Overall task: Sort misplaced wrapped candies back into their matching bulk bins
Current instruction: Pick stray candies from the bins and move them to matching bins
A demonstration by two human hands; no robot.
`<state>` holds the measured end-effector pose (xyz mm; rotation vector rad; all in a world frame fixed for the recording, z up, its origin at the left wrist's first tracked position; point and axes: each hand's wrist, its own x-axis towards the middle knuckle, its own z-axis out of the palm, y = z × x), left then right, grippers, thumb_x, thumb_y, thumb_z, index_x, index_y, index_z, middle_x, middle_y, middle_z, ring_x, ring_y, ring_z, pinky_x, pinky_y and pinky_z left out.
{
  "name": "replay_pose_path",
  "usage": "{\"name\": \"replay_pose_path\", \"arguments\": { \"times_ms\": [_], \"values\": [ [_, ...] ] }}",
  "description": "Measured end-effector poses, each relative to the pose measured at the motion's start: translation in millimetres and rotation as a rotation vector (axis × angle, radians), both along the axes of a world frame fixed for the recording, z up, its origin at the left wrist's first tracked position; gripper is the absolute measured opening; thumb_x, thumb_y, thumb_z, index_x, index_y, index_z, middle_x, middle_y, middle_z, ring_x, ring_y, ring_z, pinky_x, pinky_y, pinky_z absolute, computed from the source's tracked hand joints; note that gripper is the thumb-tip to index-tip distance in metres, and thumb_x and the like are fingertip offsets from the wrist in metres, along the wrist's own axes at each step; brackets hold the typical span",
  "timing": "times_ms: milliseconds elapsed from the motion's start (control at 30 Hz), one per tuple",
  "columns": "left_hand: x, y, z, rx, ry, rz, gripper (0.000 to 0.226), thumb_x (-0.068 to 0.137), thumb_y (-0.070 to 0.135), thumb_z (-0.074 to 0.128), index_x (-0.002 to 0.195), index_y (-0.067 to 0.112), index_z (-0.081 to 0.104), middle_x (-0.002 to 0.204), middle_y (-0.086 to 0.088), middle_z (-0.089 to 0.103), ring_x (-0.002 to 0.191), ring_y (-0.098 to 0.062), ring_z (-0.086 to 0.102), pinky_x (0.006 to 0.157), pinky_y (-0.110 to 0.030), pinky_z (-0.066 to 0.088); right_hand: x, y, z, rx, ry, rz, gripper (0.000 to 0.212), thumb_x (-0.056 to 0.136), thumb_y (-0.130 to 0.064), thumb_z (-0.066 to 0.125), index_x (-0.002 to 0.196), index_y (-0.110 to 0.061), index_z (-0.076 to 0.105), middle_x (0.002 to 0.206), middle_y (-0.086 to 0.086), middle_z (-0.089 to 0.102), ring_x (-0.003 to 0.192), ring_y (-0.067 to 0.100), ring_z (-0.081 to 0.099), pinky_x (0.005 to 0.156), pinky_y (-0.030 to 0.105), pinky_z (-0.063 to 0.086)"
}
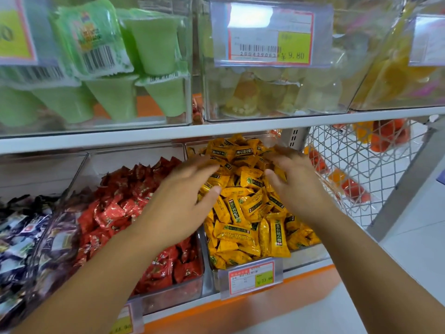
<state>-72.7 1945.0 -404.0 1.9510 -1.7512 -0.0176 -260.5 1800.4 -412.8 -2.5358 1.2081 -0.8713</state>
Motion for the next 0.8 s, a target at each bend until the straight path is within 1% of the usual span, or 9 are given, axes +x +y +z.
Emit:
{"name": "replay_pose_path", "arguments": {
  "times_ms": [67, 133, 233, 333, 400, 467, 567, 667, 800],
  "values": [
    [-4, -3, -5, 0.057, 0.012, -0.054, 0.058, 0.093, 0.06, 0.028, 0.148, 0.04, 0.027, 0.157, 0.018, 0.017, 0.144, -0.002, 0.011, 0.114, -0.022, 0.012, 5, -4, -4, 0.016, 0.114, 0.034, 0.054, 0.096, -0.042, 0.049, 0.146, -0.026, 0.037, 0.155, -0.004, 0.028, 0.144, 0.02, 0.015, 0.116, 0.035, 0.015],
    [-7, -6, -7, 0.106, 0.019, -0.07, 0.061, 0.093, 0.064, 0.025, 0.15, 0.043, 0.02, 0.157, 0.022, 0.009, 0.145, 0.0, 0.004, 0.117, -0.025, 0.009, 10, -4, -10, -0.006, 0.226, 0.059, 0.058, 0.096, -0.051, 0.039, 0.148, -0.026, 0.032, 0.155, -0.003, 0.029, 0.144, 0.021, 0.016, 0.118, 0.04, 0.016],
    [-10, -11, -8, 0.14, -0.005, -0.074, 0.063, 0.091, 0.066, 0.022, 0.15, 0.046, 0.013, 0.157, 0.025, 0.002, 0.145, 0.0, 0.0, 0.12, -0.03, 0.006, 13, 7, -6, -0.017, 0.316, 0.127, 0.049, 0.099, -0.045, 0.035, 0.144, -0.026, 0.04, 0.148, -0.003, 0.04, 0.137, 0.019, 0.031, 0.114, 0.04, 0.023],
    [-13, -17, -10, 0.161, -0.053, -0.067, 0.069, 0.085, 0.07, 0.015, 0.149, 0.046, 0.01, 0.156, 0.026, -0.001, 0.143, 0.002, -0.006, 0.118, -0.029, -0.003, 1, 11, 10, 0.065, 0.233, 0.197, 0.037, 0.1, -0.028, 0.045, 0.135, -0.027, 0.053, 0.139, -0.006, 0.051, 0.129, 0.014, 0.041, 0.108, 0.029, 0.031],
    [-14, -21, -11, 0.161, -0.09, -0.047, 0.075, 0.078, 0.071, 0.006, 0.149, 0.047, 0.01, 0.157, 0.025, 0.0, 0.143, 0.002, -0.007, 0.116, -0.028, -0.007, -8, 0, 25, 0.096, 0.12, 0.122, 0.032, 0.097, -0.017, 0.05, 0.125, -0.027, 0.063, 0.128, -0.007, 0.061, 0.114, 0.013, 0.055, 0.09, 0.018, 0.039],
    [-16, -22, -11, 0.167, -0.104, -0.029, 0.073, 0.079, 0.07, 0.006, 0.148, 0.048, 0.008, 0.156, 0.027, 0.0, 0.141, 0.003, -0.008, 0.113, -0.025, -0.011, -14, -26, 34, 0.083, 0.072, 0.004, 0.03, 0.094, -0.011, 0.054, 0.112, -0.027, 0.07, 0.118, -0.008, 0.066, 0.099, 0.017, 0.062, 0.077, 0.021, 0.044],
    [-16, -23, -12, 0.156, -0.119, -0.034, 0.078, 0.073, 0.07, -0.002, 0.147, 0.051, 0.006, 0.153, 0.031, -0.002, 0.131, 0.014, -0.014, 0.108, -0.02, -0.015, -10, -73, 37, 0.13, 0.206, -0.055, 0.028, 0.089, -0.018, 0.061, 0.093, -0.046, 0.068, 0.114, -0.007, 0.061, 0.103, 0.02, 0.058, 0.087, 0.023, 0.044],
    [-16, -22, -12, 0.151, -0.122, -0.035, 0.078, 0.071, 0.069, -0.004, 0.147, 0.052, 0.006, 0.147, 0.036, -0.004, 0.124, 0.018, -0.018, 0.104, -0.014, -0.021, 3, -98, 30, 0.196, 0.422, 0.006, 0.022, 0.088, -0.033, 0.063, 0.103, -0.049, 0.063, 0.131, 0.002, 0.052, 0.118, 0.023, 0.05, 0.102, 0.033, 0.042],
    [-16, -22, -12, 0.145, -0.13, -0.035, 0.076, 0.072, 0.069, -0.003, 0.146, 0.053, 0.006, 0.139, 0.04, -0.009, 0.122, 0.02, -0.021, 0.095, -0.007, -0.03, 19, -102, 27, 0.143, 0.678, 0.009, 0.05, 0.095, -0.013, 0.047, 0.136, -0.042, 0.045, 0.128, 0.006, 0.043, 0.122, 0.03, 0.042, 0.098, 0.039, 0.045]
  ]
}}
